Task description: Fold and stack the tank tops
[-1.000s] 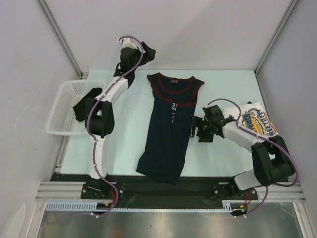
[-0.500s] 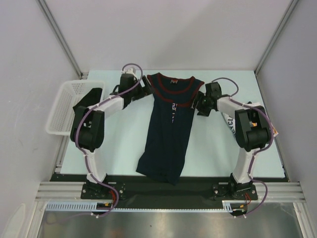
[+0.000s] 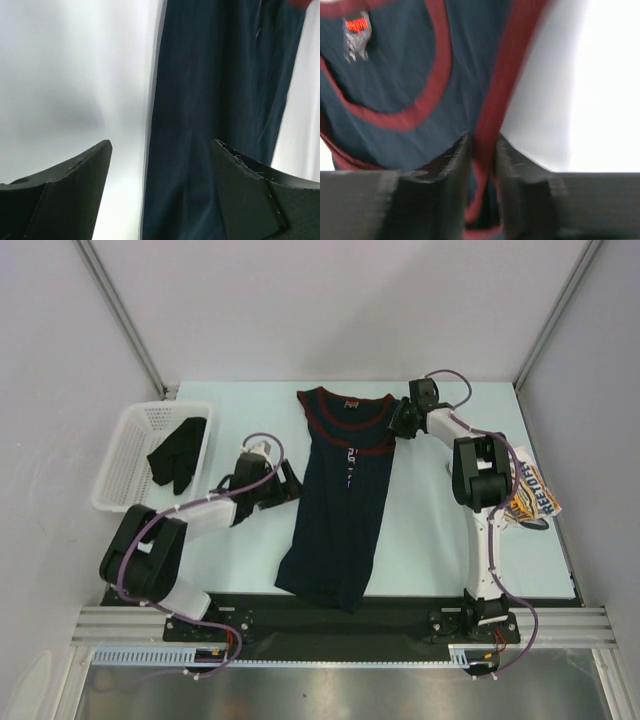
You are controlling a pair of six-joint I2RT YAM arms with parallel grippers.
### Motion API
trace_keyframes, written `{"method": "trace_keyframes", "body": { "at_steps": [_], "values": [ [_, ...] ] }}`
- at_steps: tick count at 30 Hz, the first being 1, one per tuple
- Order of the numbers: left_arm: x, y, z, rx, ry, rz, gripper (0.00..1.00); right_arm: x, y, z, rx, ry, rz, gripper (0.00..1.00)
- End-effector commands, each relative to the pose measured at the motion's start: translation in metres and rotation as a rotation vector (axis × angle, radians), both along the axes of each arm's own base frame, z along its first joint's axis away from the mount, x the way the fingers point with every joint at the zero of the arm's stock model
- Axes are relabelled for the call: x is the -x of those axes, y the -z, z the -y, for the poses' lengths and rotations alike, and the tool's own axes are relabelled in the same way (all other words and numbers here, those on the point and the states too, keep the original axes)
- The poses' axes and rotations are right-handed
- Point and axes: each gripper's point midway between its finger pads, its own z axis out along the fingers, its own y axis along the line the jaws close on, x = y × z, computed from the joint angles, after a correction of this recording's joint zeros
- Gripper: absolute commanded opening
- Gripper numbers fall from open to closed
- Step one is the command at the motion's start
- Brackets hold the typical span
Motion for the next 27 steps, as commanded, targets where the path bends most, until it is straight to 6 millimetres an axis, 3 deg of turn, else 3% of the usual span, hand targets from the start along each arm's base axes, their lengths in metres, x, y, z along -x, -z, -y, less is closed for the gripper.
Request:
{"method": "trace_keyframes", "body": {
  "at_steps": [1,2,3,5,10,12,13,14,15,19,20,23,27],
  "values": [
    [0.036,0.003,0.014,0.045,0.006,0.018,0.84,-0.010,0.025,0.009,0.057,0.017,-0.057,0.28],
    [0.053,0.013,0.008,0.045,-0.021,0.001,0.84,-0.027,0.011,0.010,0.060,0.027,-0.014,0.15],
    [0.062,0.016,0.008,0.051,-0.018,0.000,0.83,-0.031,0.022,0.012,0.066,0.028,-0.028,0.10],
    [0.084,0.025,0.008,0.057,-0.018,-0.026,0.83,-0.039,0.025,0.016,0.062,0.034,-0.038,0.03],
    [0.124,0.053,0.008,0.041,0.003,-0.091,0.82,-0.075,0.021,0.021,0.002,0.049,0.009,0.02],
    [0.133,0.056,0.013,0.085,0.001,-0.116,0.80,-0.082,0.017,0.021,-0.029,0.044,0.026,0.08],
    [0.141,0.059,0.016,0.092,0.015,-0.119,0.79,-0.084,0.014,0.018,-0.045,0.032,0.035,0.24],
    [0.143,0.059,0.018,0.092,0.015,-0.122,0.79,-0.083,0.011,0.017,-0.049,0.029,0.036,0.62],
    [0.144,0.061,0.018,0.077,0.012,-0.117,0.79,-0.081,0.008,0.016,-0.046,0.024,0.037,0.69],
    [0.152,0.062,0.018,0.052,0.020,-0.121,0.79,-0.070,-0.018,0.012,-0.003,-0.018,0.110,0.71],
    [0.153,0.059,0.018,0.061,0.021,-0.116,0.78,-0.069,-0.031,0.015,0.027,-0.019,0.125,0.68],
    [0.159,0.060,0.016,0.044,0.031,-0.123,0.74,-0.058,-0.043,0.018,0.105,-0.051,0.112,0.61],
    [0.170,0.068,0.005,0.019,0.015,-0.129,0.58,-0.043,-0.063,0.021,0.195,-0.049,0.132,0.56]
  ]
}}
